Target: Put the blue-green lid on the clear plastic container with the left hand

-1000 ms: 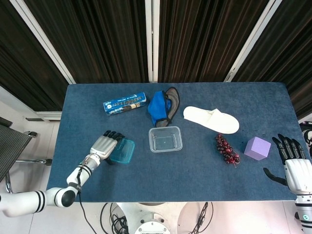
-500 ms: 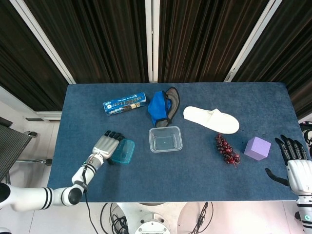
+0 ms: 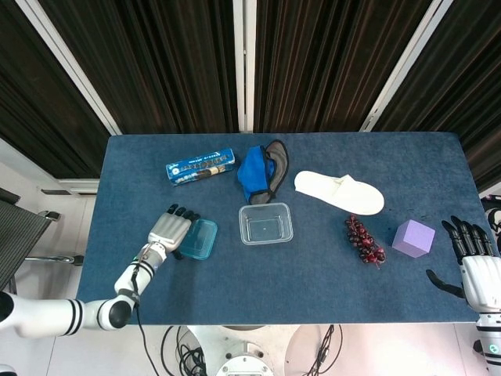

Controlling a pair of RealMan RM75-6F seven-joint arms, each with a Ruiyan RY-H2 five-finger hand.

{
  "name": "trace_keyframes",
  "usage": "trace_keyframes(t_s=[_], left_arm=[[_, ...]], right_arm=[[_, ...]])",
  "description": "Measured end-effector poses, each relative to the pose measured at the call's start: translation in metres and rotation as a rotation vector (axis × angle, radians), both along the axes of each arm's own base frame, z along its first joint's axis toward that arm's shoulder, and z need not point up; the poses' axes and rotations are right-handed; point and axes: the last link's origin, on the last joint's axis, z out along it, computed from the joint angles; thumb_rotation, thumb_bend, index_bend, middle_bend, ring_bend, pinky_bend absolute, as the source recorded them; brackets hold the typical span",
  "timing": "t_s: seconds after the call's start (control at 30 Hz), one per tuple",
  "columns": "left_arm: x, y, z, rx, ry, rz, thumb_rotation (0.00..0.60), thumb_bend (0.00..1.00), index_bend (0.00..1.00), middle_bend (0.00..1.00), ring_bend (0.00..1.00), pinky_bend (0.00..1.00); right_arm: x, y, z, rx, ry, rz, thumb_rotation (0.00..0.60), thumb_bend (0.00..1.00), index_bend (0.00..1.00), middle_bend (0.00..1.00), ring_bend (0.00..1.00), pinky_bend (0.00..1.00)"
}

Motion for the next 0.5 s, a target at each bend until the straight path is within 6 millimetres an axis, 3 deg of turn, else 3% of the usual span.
trace_keyframes(t_s=[0.2,0.5], left_arm=[[0.012,0.003,0.018,0.028,-0.062,0.002,0.600,0.15,0.31,0.20,0.07,0.07],[0.075,0.004,0.032,0.022,-0.180,-0.109,0.600,0.15,0.31,0.20,0.07,0.07]], right_arm=[[0.003,-0.002,0.001,-0.004,0.004,0.013,0.600,0.12,0.00,0.00,0.00,0.00],[0.007,0.000,0.004,-0.015,0.013,0.020,0.600,0.12,0.00,0.00,0.00,0.00]])
